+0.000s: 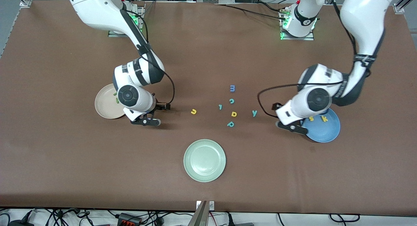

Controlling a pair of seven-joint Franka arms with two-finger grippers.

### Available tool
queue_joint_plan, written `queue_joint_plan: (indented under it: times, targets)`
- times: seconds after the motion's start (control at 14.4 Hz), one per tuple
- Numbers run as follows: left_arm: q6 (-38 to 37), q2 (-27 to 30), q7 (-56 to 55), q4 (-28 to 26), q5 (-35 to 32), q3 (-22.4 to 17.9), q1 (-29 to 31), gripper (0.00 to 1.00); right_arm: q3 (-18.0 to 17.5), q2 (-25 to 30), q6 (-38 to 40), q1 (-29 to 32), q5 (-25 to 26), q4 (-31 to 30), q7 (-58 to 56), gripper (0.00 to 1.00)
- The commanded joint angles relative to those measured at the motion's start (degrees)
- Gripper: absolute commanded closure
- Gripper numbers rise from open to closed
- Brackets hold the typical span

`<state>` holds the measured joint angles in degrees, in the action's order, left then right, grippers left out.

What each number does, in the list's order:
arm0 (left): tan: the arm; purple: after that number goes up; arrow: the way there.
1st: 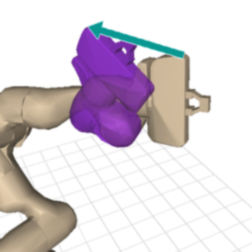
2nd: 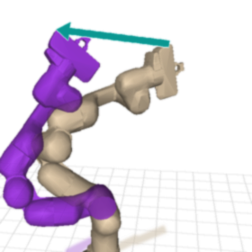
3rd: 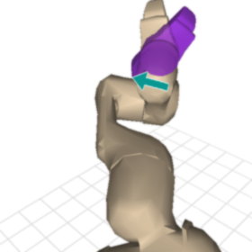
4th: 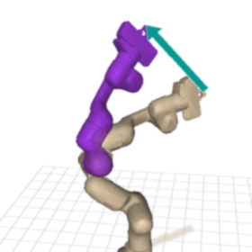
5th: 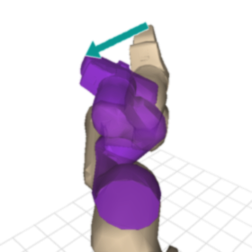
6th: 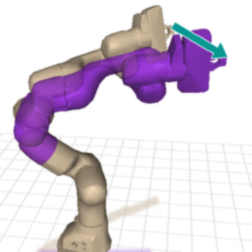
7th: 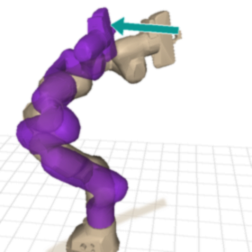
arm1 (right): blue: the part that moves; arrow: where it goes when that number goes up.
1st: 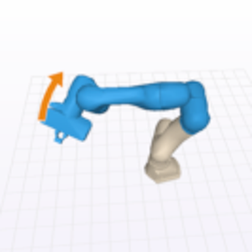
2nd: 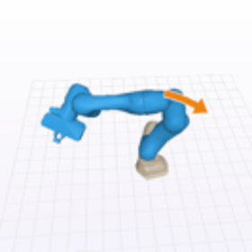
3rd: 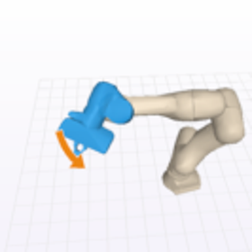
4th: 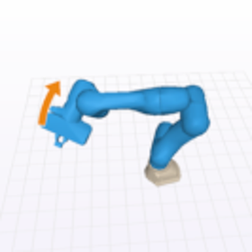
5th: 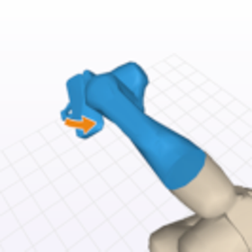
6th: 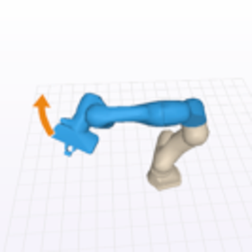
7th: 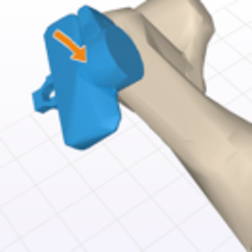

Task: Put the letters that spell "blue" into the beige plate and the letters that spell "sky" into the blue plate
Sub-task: 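Grasp the orange e with the right gripper while the left gripper grasps blue y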

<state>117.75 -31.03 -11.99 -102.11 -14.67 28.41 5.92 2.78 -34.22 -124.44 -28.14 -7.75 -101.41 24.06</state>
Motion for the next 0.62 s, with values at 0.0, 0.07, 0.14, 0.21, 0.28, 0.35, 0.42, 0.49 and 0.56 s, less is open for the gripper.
queue_joint_plan:
  times: [0.0, 0.07, 0.14, 0.21, 0.28, 0.35, 0.42, 0.49, 0.56]
  targets:
    - [6.3, -2.1, -6.5, -2.7, -0.1, 0.0, -3.3, 0.0, 0.4, -2.2, -1.7, -1.2, -0.3, 1.0, 3.1, 0.15]
    - [8.4, -3.1, -9.3, -3.5, -0.7, -0.5, -5.4, 0.0, 0.3, -2.8, -2.7, -2.0, -0.3, 1.0, 3.9, 0.19]
    - [10.0, -4.3, -10.2, -3.6, -0.8, -0.6, -5.8, 0.0, 0.4, -3.0, -3.6, -2.4, -0.3, 1.0, 4.5, 0.25]
    - [11.8, -5.3, -10.2, -3.6, -0.8, -0.6, -5.9, 0.0, 0.4, -3.2, -4.2, -2.3, -0.3, 1.1, 4.6, 0.28]
    - [13.3, -6.1, -10.2, -3.6, -0.9, -0.7, -5.9, 0.0, 0.4, -3.7, -4.7, -2.2, -0.3, 1.1, 4.6, 0.29]
    - [14.0, -6.8, -10.2, -3.6, -1.7, -0.7, -6.2, 0.02, 0.3, -4.0, -5.2, -2.2, -0.3, 1.1, 4.6, 0.35]
    - [14.1, -7.2, -10.3, -3.6, -3.9, -0.7, -6.4, 0.09, 0.4, -4.5, -5.5, -2.5, -0.3, 1.1, 5.0, 0.36]
    - [14.1, -7.7, -11.1, -3.6, -5.6, -0.7, -6.4, 0.2, 0.3, -4.5, -5.5, -2.6, -0.3, 1.0, 5.7, 0.38]
    - [14.1, -8.1, -11.9, -3.6, -5.8, -0.7, -6.4, 0.25, 0.3, -4.5, -5.4, -2.6, -0.3, 1.0, 6.1, 0.41]
